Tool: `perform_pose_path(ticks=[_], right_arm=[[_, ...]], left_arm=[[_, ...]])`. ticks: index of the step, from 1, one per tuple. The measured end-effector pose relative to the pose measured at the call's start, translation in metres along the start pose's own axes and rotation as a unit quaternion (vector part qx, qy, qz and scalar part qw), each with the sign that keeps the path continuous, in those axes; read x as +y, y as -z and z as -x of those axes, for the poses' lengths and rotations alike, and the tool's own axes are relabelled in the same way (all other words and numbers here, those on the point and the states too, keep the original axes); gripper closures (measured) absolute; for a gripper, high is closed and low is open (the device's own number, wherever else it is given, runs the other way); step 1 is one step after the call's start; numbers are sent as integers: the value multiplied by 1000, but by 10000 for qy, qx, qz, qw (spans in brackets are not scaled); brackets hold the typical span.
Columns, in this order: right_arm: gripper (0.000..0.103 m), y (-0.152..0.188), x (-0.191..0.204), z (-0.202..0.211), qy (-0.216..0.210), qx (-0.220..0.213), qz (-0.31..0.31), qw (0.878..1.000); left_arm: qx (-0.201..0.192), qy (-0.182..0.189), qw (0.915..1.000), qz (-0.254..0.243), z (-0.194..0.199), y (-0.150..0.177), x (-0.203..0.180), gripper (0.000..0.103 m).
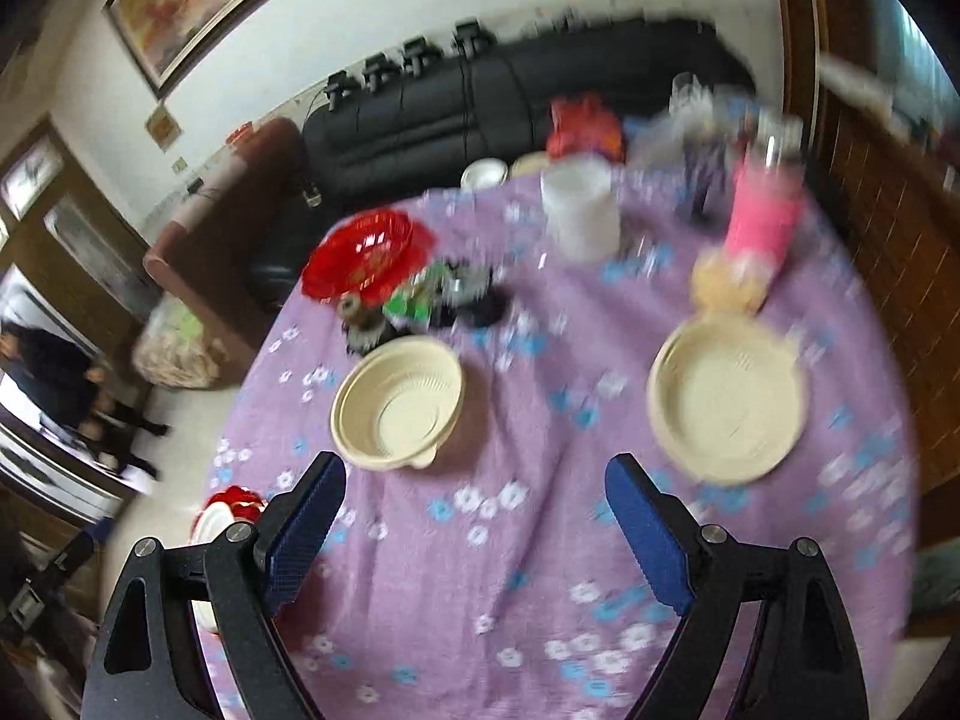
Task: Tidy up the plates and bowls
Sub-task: 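Move both grippers across the table toward the cream plastic bowl, then grasp the cream plastic bowl rim with both grippers and lift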
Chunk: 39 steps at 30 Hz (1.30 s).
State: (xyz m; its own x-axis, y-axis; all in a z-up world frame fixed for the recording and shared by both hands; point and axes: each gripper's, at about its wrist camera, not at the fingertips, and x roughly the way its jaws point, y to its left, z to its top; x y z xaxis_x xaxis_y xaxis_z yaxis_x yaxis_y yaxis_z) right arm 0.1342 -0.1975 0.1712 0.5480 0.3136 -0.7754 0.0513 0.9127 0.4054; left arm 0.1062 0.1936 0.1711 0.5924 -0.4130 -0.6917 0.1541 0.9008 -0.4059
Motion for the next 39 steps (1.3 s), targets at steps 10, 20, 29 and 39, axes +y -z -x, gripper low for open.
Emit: perform_pose_path(ticks=[10,20,29,39], right_arm=[[17,2,-25,-96,-634,236,-420,9968],[39,-21,-6,-172,-873,315,-264,9953],[57,-22,0,-203,-830,546,-48,9950],[80,-13,-14,-191,-866,502,-217,9947]], left_arm=[[395,-143,9991,14,-114,-25,-42,9],[1171,-640,9889,657,-242,-56,-21,36],[1709,-1017,9790,460,-291,-52,-21,62],[1502,-1091,9819,378,-274,-40,-28,89]])
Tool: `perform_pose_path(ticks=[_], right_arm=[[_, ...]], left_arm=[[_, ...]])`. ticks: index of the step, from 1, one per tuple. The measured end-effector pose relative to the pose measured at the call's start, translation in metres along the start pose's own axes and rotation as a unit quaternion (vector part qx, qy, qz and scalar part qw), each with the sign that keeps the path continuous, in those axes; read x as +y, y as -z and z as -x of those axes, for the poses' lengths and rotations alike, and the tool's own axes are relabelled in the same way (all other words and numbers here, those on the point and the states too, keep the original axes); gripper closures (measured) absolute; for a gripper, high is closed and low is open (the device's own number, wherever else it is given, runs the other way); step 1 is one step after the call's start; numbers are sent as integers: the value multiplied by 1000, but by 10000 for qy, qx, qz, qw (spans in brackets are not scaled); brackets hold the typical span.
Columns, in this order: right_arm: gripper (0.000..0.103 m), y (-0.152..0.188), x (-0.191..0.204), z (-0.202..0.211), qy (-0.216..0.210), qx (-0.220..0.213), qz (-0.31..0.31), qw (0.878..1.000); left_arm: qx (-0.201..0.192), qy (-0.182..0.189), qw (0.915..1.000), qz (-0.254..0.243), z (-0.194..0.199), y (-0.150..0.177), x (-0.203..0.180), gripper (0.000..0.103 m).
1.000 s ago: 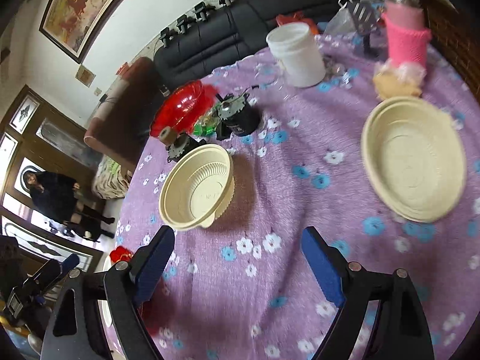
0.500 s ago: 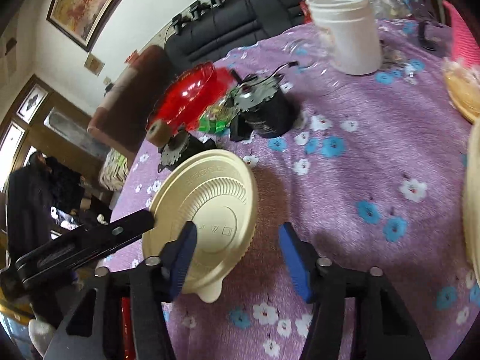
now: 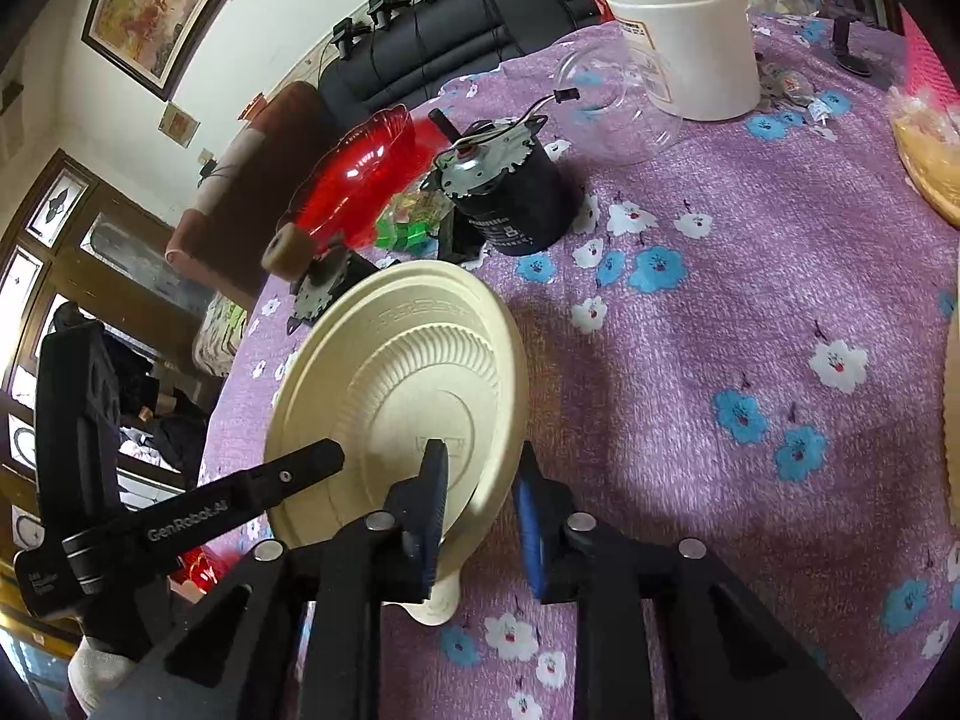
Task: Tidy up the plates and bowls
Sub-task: 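Grasp the cream plastic bowl rim with both grippers and lift, then carry the cream bowl onto the white bowl on the stack and release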
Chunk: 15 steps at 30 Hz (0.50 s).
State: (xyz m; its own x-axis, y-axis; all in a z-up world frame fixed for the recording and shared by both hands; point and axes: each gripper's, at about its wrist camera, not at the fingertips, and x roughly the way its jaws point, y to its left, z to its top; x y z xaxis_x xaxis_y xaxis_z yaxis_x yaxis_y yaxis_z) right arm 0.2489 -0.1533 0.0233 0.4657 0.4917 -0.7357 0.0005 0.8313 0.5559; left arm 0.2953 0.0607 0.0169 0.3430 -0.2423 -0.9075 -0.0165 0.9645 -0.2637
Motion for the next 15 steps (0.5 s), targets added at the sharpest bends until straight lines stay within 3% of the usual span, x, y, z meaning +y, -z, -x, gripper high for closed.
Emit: perform_pose_path(ticks=[7,15], right_arm=[[80,30,19,44,146,-331,368,9987],[80,64,58,93,-46,-632,751,9952]], left_arm=[[-454,193,9980,-384,48,41,-13,87],[-890,489,9945,-265,112,88,5,87]])
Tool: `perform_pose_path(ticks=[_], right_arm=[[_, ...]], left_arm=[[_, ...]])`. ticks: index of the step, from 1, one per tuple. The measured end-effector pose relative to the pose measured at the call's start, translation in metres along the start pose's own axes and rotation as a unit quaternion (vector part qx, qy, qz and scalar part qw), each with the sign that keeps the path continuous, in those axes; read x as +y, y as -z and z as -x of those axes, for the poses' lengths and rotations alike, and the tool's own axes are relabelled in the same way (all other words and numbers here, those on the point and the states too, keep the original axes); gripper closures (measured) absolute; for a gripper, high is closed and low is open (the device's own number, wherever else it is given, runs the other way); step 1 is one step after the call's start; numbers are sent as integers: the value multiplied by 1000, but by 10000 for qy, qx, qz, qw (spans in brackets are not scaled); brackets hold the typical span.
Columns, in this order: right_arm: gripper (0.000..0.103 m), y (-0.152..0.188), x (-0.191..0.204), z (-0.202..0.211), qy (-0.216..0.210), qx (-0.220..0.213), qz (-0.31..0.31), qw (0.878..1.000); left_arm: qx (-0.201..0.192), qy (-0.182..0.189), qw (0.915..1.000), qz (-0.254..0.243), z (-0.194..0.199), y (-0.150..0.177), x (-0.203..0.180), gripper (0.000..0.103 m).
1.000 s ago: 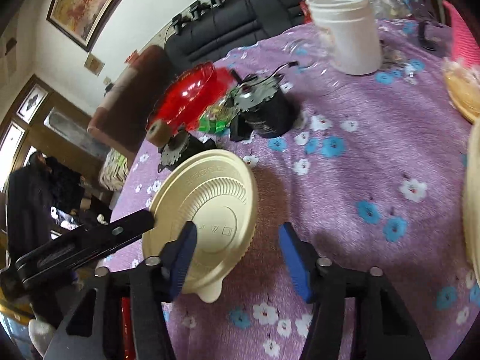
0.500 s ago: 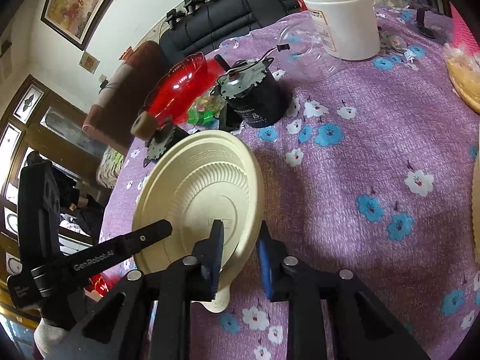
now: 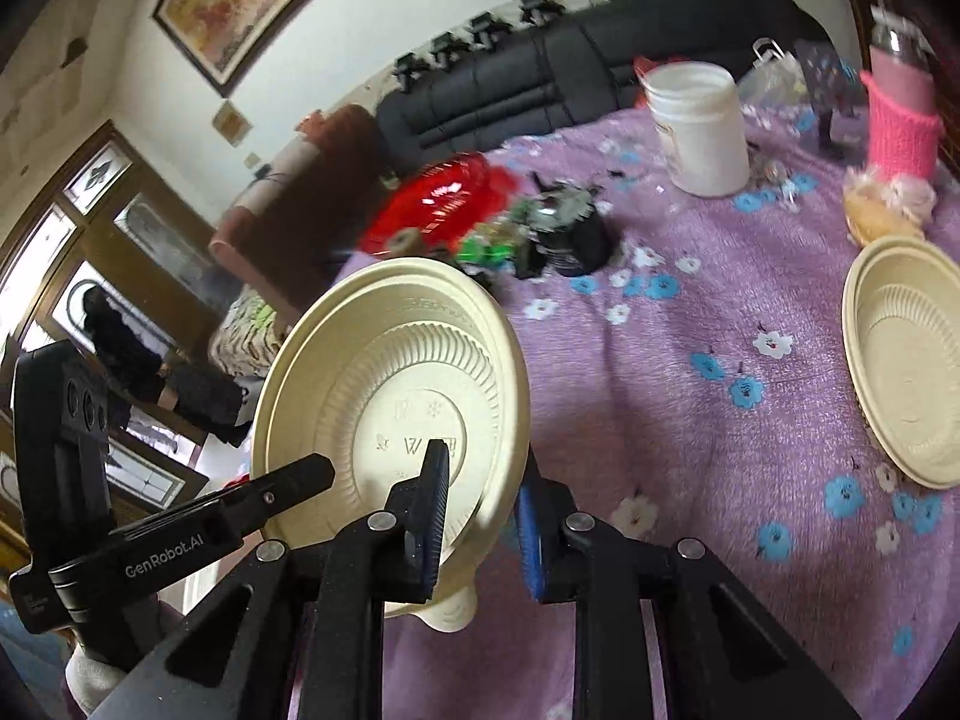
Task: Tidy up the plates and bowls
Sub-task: 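Carry the cream bowl onto the white bowl on the stack and release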
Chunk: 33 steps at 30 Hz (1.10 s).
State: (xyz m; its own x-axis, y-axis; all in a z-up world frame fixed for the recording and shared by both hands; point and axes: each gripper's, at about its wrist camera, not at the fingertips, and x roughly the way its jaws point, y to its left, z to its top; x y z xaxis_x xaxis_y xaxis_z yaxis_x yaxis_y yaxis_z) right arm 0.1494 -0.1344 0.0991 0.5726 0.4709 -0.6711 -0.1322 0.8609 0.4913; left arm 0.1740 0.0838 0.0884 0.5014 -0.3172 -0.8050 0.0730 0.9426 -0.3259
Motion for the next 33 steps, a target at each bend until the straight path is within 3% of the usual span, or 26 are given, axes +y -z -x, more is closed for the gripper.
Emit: perform_pose_path(ticks=[10,15,22,29,33], right_arm=[[80,31,93,3,-353,41,648,9973],[80,46,130,-13,-505,163,906,9945],[80,69,166,-42,-516,462,1219,9901],[80,84,169,-74,-460,833,1229,9878],[79,90,169,-85,-419,897,1275,9869]], left_arm=[[-700,-256,9969,237,80,22,61,87],[-802,-437,9947,477,103,39,101,87],[-734,-467,9919,926,105,59,146,87],[-563,-358,9894,1292,93,77,177,87],[-594,-493,9897,1206,95,81,180,87]])
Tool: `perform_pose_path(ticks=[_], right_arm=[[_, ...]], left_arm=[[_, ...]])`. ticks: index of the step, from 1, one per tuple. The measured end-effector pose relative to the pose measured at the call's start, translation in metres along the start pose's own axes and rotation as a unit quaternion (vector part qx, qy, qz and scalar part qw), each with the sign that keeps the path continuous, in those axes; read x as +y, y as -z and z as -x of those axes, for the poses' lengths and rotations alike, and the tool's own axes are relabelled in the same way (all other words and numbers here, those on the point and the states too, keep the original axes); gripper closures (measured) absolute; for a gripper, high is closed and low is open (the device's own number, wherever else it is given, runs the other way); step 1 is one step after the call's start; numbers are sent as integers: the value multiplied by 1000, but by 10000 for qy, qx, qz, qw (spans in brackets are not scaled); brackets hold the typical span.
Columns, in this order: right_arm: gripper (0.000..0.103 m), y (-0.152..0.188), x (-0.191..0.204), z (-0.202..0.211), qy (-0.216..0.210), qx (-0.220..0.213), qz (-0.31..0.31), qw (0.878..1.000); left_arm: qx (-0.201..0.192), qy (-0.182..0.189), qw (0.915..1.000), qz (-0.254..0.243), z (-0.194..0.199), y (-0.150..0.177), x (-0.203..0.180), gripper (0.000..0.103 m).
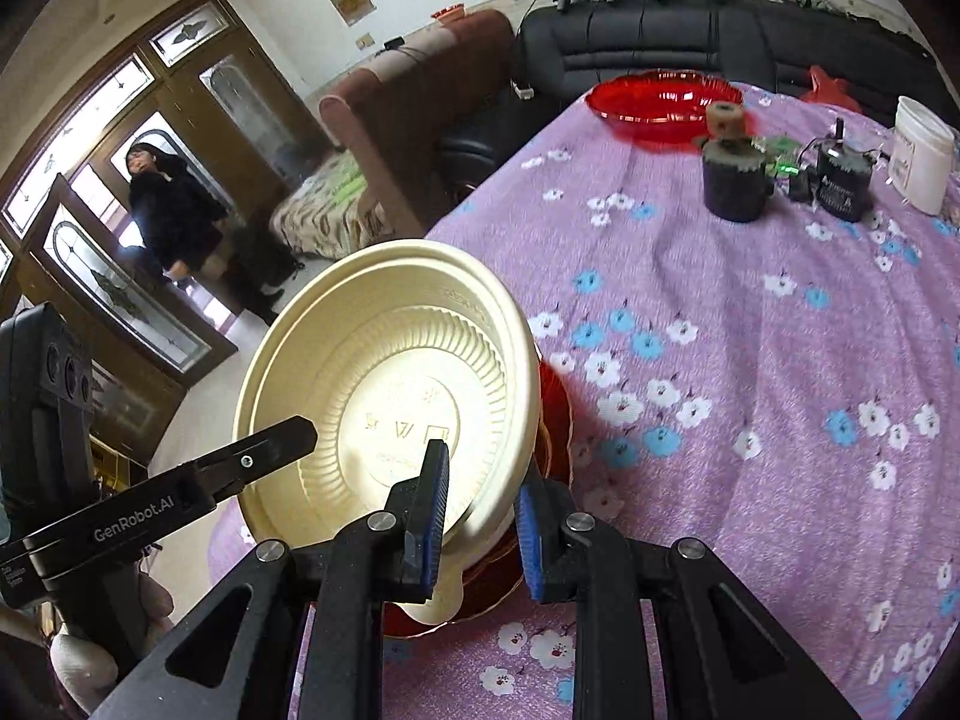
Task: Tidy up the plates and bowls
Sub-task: 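Carry the cream bowl onto the white bowl on the stack and release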
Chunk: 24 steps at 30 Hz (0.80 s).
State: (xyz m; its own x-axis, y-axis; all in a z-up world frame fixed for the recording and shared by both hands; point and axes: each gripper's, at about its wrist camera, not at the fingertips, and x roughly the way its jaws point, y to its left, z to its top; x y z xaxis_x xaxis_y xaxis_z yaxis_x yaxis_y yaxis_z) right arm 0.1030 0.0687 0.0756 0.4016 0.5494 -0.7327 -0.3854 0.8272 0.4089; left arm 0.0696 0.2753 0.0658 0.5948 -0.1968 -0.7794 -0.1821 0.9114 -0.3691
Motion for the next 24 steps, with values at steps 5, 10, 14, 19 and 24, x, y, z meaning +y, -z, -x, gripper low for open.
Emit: perform_pose_path(ticks=[5,10,14,19,24], right_arm=[[79,4,20,-5,393,-155,551,9976],[77,9,31,-16,629,-151,868,9941],[43,10,27,-17,654,-317,820,9940],[28,12,31,3,780,-885,892,9890],[27,14,43,34,822,-1412,935,9821]], left_arm=[[-223,-357,9988,-253,13,6,-7,61],[-772,-696,9935,-453,40,13,-15,36],[-1171,-734,9898,-336,63,18,-10,31],[-1448,-789,9860,-258,84,29,-3,29],[-1720,-881,9810,-166,101,42,0,26]])
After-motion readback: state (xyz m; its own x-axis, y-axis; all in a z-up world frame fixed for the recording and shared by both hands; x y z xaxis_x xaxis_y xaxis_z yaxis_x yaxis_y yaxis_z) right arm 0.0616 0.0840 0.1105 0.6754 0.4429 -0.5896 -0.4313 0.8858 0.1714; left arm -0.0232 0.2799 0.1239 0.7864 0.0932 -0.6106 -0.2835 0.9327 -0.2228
